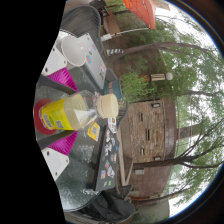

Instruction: Pour water

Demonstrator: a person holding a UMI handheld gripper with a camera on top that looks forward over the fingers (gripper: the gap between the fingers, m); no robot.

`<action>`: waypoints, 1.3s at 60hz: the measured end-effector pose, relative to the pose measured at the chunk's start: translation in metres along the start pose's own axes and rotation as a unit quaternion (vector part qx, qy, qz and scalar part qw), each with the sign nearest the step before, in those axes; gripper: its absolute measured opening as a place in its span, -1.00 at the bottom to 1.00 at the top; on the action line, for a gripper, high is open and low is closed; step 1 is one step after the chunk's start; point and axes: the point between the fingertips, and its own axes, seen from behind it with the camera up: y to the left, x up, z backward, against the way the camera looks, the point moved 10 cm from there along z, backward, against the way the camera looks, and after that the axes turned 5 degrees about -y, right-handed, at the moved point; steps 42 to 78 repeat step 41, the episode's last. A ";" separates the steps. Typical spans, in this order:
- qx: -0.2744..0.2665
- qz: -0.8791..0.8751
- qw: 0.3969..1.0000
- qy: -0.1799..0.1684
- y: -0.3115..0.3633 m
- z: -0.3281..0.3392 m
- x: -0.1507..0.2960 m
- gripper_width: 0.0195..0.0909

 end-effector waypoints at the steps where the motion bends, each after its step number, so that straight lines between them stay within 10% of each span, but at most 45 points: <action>1: 0.000 -0.005 1.000 0.000 0.000 0.002 0.001 0.74; 41: -0.089 0.059 0.994 0.007 0.150 0.272 0.163 0.81; 78: -0.089 0.059 0.994 0.007 0.150 0.272 0.163 0.81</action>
